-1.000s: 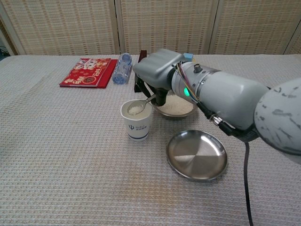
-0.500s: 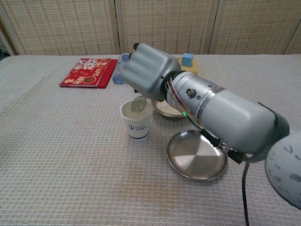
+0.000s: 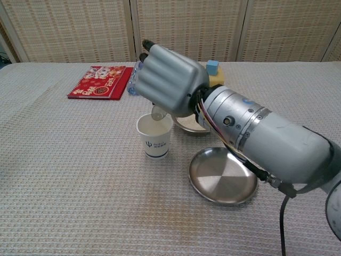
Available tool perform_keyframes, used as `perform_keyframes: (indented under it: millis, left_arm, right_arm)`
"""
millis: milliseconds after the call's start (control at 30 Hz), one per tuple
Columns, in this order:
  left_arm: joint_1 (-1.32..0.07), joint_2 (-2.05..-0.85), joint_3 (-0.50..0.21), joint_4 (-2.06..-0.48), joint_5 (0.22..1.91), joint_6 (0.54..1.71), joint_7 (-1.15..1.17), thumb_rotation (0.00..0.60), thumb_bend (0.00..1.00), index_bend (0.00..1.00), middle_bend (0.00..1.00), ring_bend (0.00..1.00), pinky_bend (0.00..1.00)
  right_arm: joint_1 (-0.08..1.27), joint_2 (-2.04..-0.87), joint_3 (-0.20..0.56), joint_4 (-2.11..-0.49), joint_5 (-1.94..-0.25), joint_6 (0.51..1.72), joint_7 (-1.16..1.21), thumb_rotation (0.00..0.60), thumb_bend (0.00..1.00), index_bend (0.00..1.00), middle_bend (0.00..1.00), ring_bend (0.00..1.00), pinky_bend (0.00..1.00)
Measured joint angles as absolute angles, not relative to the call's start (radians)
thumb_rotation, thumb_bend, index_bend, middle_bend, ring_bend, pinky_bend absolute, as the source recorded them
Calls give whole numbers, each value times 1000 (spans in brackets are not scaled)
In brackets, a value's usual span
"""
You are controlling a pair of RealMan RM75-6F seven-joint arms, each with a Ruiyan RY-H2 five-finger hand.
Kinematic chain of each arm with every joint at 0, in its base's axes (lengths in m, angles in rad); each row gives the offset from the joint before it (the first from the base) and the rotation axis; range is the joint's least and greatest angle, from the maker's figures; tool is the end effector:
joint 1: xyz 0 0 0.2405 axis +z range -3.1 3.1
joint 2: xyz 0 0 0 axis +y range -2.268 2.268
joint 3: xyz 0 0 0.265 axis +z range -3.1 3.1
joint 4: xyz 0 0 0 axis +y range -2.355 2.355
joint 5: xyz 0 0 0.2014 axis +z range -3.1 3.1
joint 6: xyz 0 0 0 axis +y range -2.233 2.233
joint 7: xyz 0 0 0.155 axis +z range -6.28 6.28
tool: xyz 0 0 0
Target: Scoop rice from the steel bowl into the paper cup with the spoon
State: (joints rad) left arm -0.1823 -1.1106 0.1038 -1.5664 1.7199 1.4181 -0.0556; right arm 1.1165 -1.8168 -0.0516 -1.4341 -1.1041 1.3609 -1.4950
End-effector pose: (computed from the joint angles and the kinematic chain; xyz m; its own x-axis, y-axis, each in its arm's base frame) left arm -0.2959 0.1840 0.1339 0.4440 0.1824 0.8773 0.8753 -0.2976 -0.3811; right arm -0.0194 -0.3218 -0.0703 0.7974 0.5853 0.1469 0.0657 -0.3262 0.9430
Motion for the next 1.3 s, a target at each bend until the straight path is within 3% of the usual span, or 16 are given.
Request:
perform_keyframes:
  millis: [200, 367, 567, 667, 1067, 1300]
  left_arm:
    - [-176, -1107, 103, -1563, 1724, 1438, -71, 600, 561, 0, 0, 0, 158]
    - [-179, -1109, 97, -1562, 1711, 1426, -65, 600, 561, 0, 0, 0, 158]
    - [-181, -1126, 93, -1562, 1713, 1424, -35, 600, 561, 0, 0, 0, 158]
    - [-181, -1131, 94, -1567, 1713, 1417, -15, 600, 562, 0, 0, 0, 156]
    - [-183, -1126, 95, -1573, 1711, 1413, -23, 600, 563, 0, 0, 0, 156]
    - [-187, -1119, 97, -1570, 1712, 1411, -46, 600, 564, 0, 0, 0, 157]
  right_arm:
    - [1038, -1773, 4, -1547, -1082, 1407, -1348, 600, 356, 840, 561, 191, 147]
    - [934, -1668, 30, -1698, -1052, 1423, -1101, 600, 356, 764, 561, 191, 162]
    - [799, -1519, 11, -1811, -1039, 1388, -794, 600, 356, 757, 559, 191, 167]
    - [741, -1473, -19, -1822, -1042, 1337, -705, 600, 356, 702, 528, 190, 167]
    - [702, -1618, -47, -1661, -1083, 1196, -669, 600, 355, 675, 517, 191, 167]
    - [705, -1702, -49, -1555, -1142, 1173, -735, 600, 353, 637, 499, 188, 167]
